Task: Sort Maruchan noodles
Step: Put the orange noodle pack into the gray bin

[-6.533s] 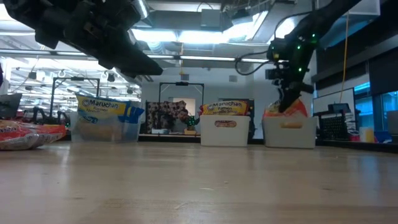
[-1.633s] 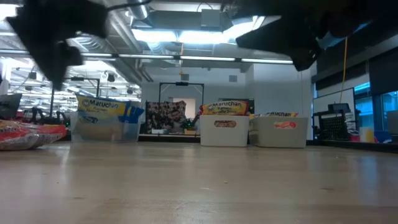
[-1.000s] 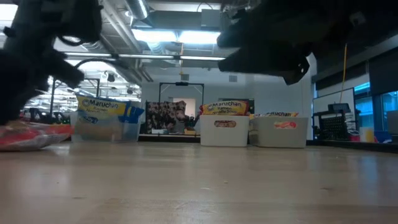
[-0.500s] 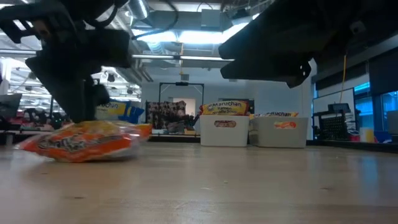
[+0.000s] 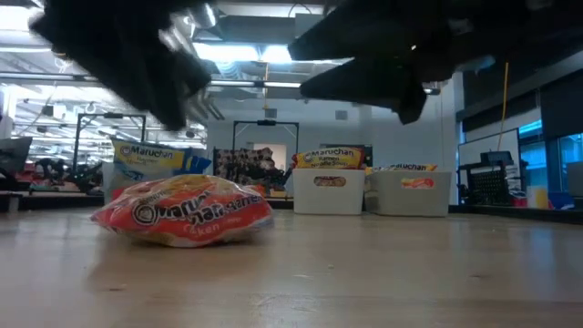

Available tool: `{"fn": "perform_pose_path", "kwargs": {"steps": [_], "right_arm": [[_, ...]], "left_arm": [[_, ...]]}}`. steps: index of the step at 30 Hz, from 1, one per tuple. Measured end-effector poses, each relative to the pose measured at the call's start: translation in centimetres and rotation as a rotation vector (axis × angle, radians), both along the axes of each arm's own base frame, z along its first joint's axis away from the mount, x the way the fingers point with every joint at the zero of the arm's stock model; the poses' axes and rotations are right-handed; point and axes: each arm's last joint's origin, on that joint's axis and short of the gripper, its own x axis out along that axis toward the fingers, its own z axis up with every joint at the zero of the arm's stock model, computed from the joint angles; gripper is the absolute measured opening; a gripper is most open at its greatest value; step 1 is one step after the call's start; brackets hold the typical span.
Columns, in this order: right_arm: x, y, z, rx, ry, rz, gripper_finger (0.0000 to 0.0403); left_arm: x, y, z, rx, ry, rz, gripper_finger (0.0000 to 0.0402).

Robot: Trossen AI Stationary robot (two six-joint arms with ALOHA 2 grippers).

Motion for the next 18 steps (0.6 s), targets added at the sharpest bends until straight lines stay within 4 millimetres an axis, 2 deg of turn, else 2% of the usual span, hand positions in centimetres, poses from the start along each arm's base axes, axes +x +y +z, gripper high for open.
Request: {"fn": "perform_pose_path", "kwargs": {"steps": [3,7,11,16,18], "right_arm": [[0.7,-1.1,0.0,0.042,0.004,0.014,0.0199],[1.8,-2.9,-0.1,0.120,0.016,0.057,0.0232],[2.5,-4.2,-0.7,0.154,0.051,0.107,0.0283],[2.7,-4.0,-2.1,0.216,0.091,0.130,0.0313],[2.8,-4.0,-2.9,0.242,0.109,0.122,0.0316]], "left_arm": [[-0.3,-1.0,1.1,-0.033,0.003,0.011,0.0153],[-1.9,-2.0,-0.5,0.000,0.050,0.062,0.0153],[-3.4,-1.7,-2.4,0.080,0.068,0.201,0.0153],[-4.4,-1.0,-1.5,0.057,0.034,0.261,0.0153],[-5.5,-0.1,-1.6,0.064,0.011,0.316,0.0153]]}}
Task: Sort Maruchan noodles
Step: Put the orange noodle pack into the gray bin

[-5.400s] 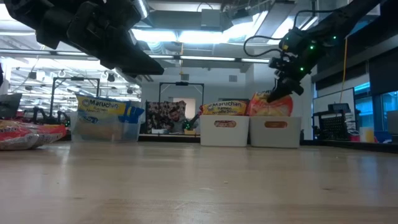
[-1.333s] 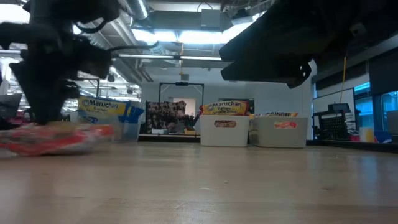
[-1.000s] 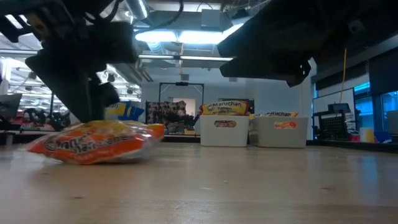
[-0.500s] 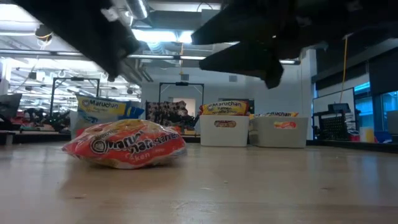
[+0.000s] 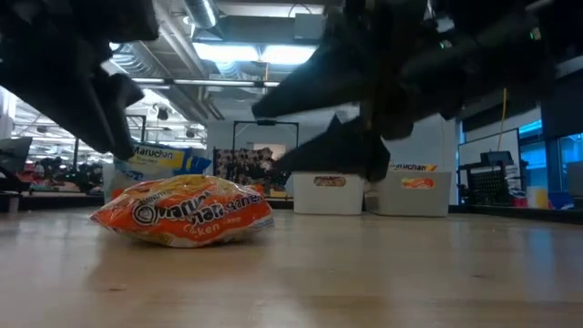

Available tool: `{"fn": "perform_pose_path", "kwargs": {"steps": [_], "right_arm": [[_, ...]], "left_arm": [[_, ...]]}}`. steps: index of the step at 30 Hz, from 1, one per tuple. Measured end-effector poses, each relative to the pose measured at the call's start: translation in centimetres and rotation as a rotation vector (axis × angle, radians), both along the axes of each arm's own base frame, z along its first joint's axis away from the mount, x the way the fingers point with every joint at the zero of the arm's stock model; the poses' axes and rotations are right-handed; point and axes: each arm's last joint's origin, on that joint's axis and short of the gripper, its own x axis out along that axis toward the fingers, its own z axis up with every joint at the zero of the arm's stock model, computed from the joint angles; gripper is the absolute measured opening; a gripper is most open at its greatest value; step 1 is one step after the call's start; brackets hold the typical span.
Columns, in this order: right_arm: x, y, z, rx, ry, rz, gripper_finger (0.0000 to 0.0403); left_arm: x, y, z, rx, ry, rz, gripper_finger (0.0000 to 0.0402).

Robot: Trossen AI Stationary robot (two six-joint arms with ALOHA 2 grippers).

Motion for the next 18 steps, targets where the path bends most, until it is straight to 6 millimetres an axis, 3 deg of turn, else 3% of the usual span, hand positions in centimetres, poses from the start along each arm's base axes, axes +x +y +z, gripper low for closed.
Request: {"fn": "perform_pose_path", "kwargs": {"steps": [7,13,18], "right_arm": [[0.1,0.0,-0.7,0.011,0.018,-0.017,0.0316],[1.1,0.6,-0.5,0.007,0.027,0.013,0.0317],[2.0,1.1,-1.0,-0.021,0.084,0.043,0.0317]], "left_arm": [[-3.1,3.7,-2.0,-0.189,-0.120,0.271,0.0153],[-2.6,4.7,-2.1,-0.345,-0.190,0.261,0.0153],[-1.9,5.2,-3.0,-0.389,-0.129,0.240,0.0177]]}}
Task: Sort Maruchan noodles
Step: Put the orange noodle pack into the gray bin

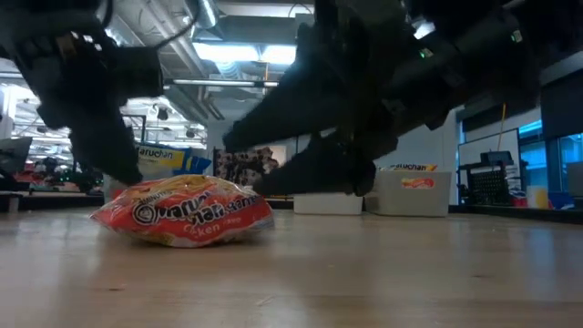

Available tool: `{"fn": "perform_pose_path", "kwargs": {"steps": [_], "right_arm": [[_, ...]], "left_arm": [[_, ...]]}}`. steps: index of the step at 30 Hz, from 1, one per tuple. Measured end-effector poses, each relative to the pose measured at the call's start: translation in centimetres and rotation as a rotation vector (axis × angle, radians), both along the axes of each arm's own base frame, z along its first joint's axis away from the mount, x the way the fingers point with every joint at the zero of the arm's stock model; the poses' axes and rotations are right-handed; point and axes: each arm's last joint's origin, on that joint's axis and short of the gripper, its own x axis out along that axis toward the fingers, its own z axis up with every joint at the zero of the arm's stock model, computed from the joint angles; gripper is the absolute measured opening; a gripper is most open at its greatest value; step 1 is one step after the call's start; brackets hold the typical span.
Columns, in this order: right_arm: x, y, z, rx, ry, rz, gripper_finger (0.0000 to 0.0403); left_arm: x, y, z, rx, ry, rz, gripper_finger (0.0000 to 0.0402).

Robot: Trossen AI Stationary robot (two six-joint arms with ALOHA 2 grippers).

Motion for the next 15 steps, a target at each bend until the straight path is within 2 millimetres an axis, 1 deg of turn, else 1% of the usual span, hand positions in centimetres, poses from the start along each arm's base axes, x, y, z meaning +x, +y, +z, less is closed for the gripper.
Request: {"fn": "perform_pose_path", "kwargs": {"steps": [3,7,11,15], "right_arm": [[0.0,0.0,-0.2,-0.016,0.035,0.001,0.0317],[-0.1,0.0,-0.4,-0.009,0.055,-0.010,0.0317],[-0.1,-0.1,-0.5,-0.024,0.062,-0.033,0.0317],[-0.2,-0.2,-0.5,-0.036,0.069,-0.045,0.0317]], "left_arm": [[0.6,0.3,-0.7,-0.009,0.015,0.015,0.0203],[1.8,0.1,-1.1,-0.064,-0.048,-0.007,0.0230],[2.5,0.3,-1.9,-0.115,-0.034,-0.031,0.0234],[2.7,0.6,-2.8,-0.136,0.000,-0.006,0.0232]]}}
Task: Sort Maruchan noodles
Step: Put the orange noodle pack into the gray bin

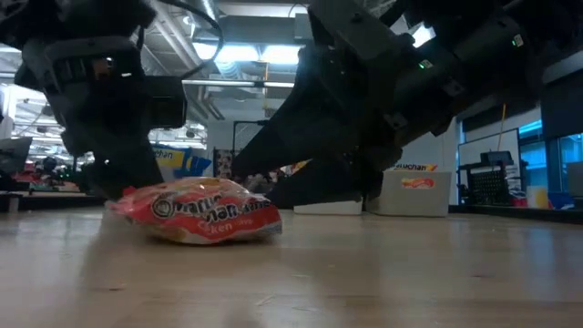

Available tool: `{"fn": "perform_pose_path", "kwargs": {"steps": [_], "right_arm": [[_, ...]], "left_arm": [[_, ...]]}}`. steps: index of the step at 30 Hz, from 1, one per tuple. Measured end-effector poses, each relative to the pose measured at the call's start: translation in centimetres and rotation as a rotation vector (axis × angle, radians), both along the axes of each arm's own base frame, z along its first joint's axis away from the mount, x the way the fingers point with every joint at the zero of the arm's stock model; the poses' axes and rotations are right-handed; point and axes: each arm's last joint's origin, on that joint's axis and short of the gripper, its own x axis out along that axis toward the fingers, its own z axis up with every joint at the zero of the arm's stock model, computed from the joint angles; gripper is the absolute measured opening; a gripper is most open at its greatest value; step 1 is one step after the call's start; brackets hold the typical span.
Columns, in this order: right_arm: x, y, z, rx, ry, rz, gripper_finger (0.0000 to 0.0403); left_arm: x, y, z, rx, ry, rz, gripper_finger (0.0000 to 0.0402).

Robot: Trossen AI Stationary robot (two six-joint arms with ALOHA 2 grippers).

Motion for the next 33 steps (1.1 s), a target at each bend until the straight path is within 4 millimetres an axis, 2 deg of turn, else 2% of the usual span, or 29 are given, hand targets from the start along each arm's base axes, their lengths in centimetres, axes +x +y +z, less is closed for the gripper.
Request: {"fn": "perform_pose_path", "kwargs": {"steps": [8,13,27,33], "right_arm": [[-0.1,-0.1,-0.1,-0.012,0.009,-0.011,0.0317],[-0.1,-0.1,-0.2,-0.022,0.019,-0.019,0.0317],[-0.2,-0.2,-0.3,-0.052,0.017,-0.036,0.0317],[-0.2,-0.2,0.1,-0.038,0.014,-0.016,0.0317]], "left_arm": [[1.2,-0.2,0.2,-0.063,-0.117,-0.051,0.0232],[1.3,-0.3,0.1,-0.062,-0.129,-0.092,0.0228],[1.3,-0.4,0.1,0.076,-0.172,-0.103,0.0148],[1.2,-0.7,0.1,0.127,-0.187,-0.146,0.0130]]}}
